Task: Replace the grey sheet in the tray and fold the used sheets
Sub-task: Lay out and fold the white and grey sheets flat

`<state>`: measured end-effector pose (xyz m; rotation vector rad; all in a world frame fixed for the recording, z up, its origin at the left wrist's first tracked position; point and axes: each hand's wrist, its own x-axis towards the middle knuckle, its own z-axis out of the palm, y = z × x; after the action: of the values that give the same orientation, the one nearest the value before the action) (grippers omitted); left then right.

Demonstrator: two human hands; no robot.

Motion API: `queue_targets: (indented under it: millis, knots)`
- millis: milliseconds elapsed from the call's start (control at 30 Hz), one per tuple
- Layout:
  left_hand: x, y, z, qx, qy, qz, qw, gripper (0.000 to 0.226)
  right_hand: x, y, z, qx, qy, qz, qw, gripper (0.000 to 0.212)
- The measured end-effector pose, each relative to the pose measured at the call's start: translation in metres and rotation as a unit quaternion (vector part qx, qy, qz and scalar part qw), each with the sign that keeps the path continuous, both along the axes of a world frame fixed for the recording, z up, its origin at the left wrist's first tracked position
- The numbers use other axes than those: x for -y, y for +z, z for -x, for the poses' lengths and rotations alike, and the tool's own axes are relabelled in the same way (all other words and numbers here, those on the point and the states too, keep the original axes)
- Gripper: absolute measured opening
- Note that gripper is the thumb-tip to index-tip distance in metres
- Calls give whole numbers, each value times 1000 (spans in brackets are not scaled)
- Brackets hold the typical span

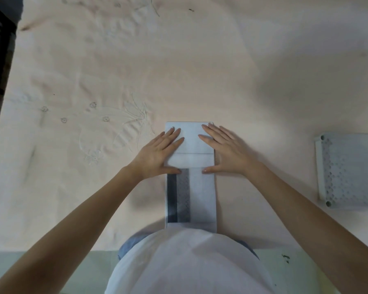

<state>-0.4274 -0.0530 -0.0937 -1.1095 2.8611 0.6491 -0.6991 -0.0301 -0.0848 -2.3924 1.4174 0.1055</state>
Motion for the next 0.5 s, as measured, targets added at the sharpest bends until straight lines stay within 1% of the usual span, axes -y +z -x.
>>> queue_targets:
  millis: [100,167,267,333,367,433,500]
  knots:
    - [3,2,-2,-15,-5,10,1000,80,0,-1,0,-10,-3,3,1000,101]
    - [6,2,-3,-29,-16,26,999,70,0,0,-1,-4,-6,14,1000,92]
    - [9,4,-5,-70,-21,76,994,50,-1,2,-2,37,-16,49,998,76]
    - [13,6,-3,-105,-2,94,990,37,2,6,-3,76,-25,55,995,73]
    - [16,8,-1,-121,21,79,989,33,4,9,-3,95,-30,47,994,75]
    - [23,15,4,-167,91,-5,982,27,11,14,-1,132,-40,27,990,79]
    - [33,23,7,-208,193,-111,952,19,18,17,-1,157,-74,10,985,78]
